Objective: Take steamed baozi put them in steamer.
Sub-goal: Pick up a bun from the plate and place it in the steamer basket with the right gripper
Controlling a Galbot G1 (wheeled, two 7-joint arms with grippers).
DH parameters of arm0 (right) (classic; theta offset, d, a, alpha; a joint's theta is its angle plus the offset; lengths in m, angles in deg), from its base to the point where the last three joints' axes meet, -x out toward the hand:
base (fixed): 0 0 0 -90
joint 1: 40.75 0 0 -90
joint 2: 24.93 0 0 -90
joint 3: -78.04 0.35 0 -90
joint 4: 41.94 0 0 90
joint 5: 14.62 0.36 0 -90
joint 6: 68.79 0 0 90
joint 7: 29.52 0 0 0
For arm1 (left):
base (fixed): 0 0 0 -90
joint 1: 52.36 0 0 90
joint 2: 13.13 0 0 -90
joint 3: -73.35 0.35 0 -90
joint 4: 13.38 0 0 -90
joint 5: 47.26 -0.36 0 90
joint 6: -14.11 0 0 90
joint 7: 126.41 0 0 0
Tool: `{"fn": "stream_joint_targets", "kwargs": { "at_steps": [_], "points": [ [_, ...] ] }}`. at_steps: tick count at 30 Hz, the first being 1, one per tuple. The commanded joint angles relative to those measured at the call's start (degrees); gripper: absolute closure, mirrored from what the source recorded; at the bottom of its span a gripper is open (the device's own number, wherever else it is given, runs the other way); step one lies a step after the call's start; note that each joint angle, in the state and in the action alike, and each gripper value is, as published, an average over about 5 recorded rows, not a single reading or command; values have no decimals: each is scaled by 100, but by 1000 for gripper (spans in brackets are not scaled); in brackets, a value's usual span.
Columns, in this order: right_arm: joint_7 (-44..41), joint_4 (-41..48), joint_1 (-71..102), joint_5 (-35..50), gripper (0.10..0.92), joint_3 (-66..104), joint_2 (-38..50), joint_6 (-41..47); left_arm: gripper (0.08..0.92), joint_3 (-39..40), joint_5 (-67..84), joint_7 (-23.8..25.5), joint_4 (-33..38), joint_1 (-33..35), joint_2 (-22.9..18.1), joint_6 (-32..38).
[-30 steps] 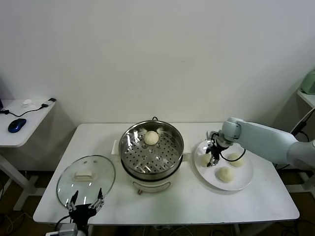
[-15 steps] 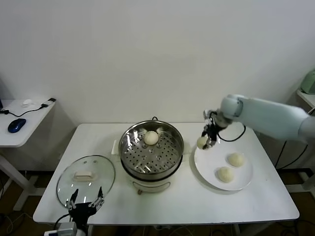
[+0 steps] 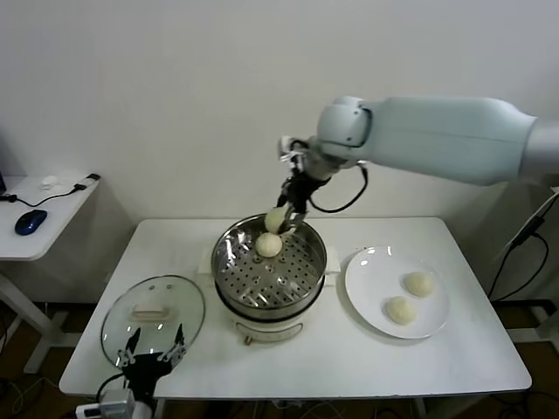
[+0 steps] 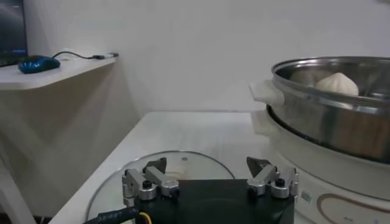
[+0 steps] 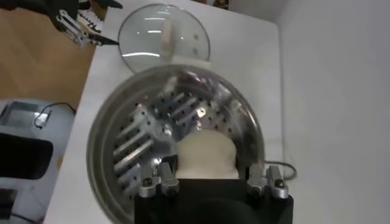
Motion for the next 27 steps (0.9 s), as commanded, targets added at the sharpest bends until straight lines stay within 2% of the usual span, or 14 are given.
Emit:
{"fn": "stream_joint_targets", "kwargs": {
  "at_steps": [1, 12, 19, 27],
  "points": [
    [660, 384, 1070, -139, 389, 111, -902, 460, 177, -14, 51, 2, 33, 1, 16, -2],
    [796, 1257, 1884, -528, 388, 313, -1055, 366, 177, -17, 56, 6, -2, -82, -6, -57],
    [747, 1324, 1915, -534, 377, 411, -1095, 303, 177, 6, 52, 9, -48, -132, -20, -82],
    [99, 1038, 1259, -815, 216, 415, -610, -399, 177, 6, 54, 4, -48, -146, -35, -90]
  ]
}}
